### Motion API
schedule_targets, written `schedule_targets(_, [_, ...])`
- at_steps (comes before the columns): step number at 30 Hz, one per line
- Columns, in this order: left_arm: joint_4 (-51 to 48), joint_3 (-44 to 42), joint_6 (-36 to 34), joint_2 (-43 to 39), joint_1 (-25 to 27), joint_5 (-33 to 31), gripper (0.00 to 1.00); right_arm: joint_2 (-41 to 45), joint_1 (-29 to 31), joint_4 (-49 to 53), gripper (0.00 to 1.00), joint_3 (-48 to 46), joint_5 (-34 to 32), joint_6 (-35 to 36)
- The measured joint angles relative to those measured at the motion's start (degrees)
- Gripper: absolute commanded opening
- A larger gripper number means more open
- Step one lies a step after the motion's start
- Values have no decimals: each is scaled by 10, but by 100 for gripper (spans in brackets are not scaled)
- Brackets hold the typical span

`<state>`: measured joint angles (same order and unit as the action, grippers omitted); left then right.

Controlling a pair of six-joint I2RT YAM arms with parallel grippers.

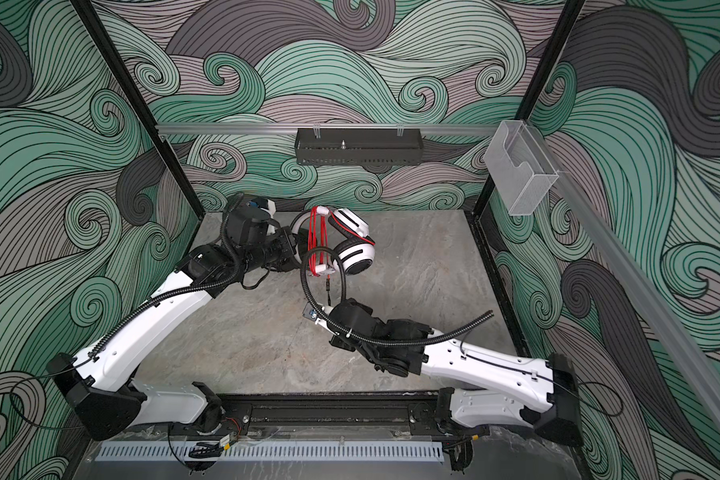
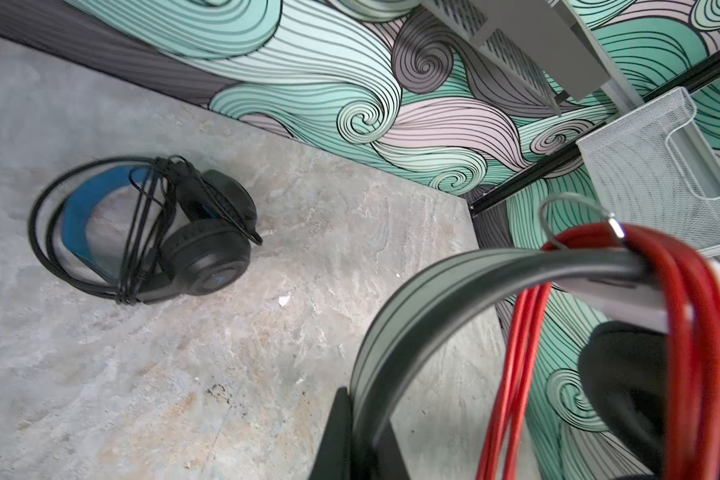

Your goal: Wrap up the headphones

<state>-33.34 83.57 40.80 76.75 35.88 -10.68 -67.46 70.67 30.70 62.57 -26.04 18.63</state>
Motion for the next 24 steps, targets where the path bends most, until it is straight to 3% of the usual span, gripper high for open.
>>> schedule_targets(5, [-2,9,-71,12,42,-88,0,-50,3,78,2,139,28,0])
schedule_targets(11, [-8,5,-144,17,73,-131,0,-113,2,192,9,257,39,-22])
schedule_targets(17, [-31,-13,-209,17,91,-141,0,-153,2,267,10,311,40,-9])
schedule_targets(24, [-68,-44,-260,17,111,-108,0,-163,5,297,10,292,41,60])
